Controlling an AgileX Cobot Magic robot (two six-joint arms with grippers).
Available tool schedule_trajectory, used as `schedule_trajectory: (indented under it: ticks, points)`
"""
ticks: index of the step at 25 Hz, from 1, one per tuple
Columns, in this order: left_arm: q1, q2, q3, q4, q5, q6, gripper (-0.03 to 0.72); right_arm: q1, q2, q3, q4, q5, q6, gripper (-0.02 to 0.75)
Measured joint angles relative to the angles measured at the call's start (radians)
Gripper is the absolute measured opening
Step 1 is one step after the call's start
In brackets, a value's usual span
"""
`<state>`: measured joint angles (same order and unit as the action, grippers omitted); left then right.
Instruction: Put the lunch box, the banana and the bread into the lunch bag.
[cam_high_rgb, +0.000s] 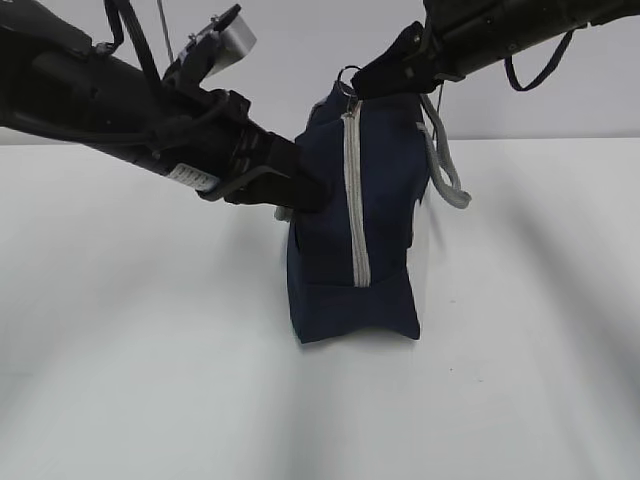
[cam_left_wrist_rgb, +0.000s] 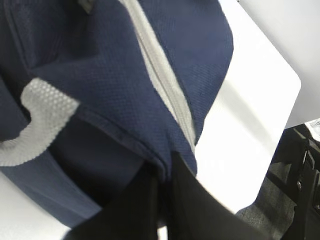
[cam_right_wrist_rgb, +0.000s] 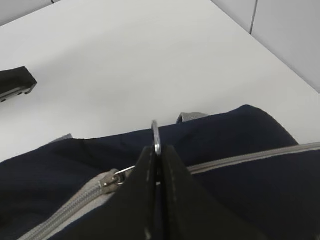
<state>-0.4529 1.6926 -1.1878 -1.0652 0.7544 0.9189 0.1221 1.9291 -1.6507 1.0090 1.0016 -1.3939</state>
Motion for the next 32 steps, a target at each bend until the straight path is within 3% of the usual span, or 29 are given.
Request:
schedule_trajectory:
  ticks: [17,23,32]
  points:
    - [0.003,-0.002,0.000,-0.002,0.050,0.012,0.000,0.000,0.004,0.000,0.008,-0.108,0.004,-0.016]
    - [0.003,-0.024,0.000,0.012,0.094,0.020,0.000,-0.011,0.010,-0.004,0.012,-0.211,0.004,-0.016]
    - [0.003,-0.042,0.001,0.029,0.145,0.022,0.000,-0.015,0.125,-0.128,0.018,-0.223,0.004,-0.016]
